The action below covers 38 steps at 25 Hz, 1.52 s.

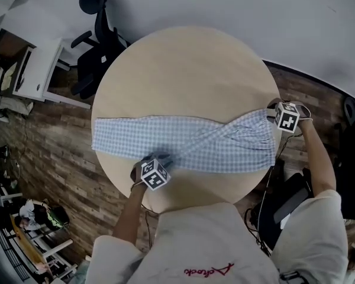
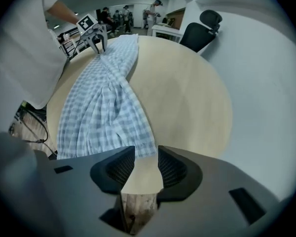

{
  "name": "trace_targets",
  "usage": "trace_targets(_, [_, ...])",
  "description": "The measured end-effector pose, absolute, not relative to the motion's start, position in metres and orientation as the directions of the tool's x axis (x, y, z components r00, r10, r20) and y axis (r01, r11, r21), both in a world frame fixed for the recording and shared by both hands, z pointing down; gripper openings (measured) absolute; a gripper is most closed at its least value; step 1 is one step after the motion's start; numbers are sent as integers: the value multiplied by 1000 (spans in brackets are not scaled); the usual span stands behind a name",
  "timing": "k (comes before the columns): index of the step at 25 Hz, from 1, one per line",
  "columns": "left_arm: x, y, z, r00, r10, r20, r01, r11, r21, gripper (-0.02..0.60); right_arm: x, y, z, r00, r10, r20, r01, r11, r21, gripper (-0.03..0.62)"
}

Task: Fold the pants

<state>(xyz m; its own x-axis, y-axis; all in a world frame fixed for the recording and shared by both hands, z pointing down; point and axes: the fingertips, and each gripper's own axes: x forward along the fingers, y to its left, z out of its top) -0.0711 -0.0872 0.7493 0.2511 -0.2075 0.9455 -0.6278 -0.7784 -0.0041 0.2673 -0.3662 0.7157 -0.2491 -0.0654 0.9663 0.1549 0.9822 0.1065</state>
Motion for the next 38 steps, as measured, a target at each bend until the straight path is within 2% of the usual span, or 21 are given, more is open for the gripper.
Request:
trace_targets(3, [-71,-86,753,247,-174,953,-618,-786,16,93,262,-379,723,-203,6,979,198,980,35,155])
trace_targets(8, [-71,-79,763,236,-143,961,-616,-787,34,86,254,-382,741,-163,92,982,228,972,-54,153])
trace_targets(18, [-77,-80,768,240,-102,965,-592,-804,62,37,249,-372,756,-129,216,968,210,960,-186,57])
trace_targets(24, [-87,-92,751,245,-146,958,-577,-817,23,34,256,-385,719,-202,113,973,199,977,-72,54])
trace_targets(33, [-95,-104,715,250,-296,922,-545,-830,-119,34,274,-365,630,-296,-194,935,184,949,255,54])
trace_targets(38, [-93,-87,711,261,-323,910,-521,-841,-149,34,295,-319,619,-302,-324,897,190,901,390,54])
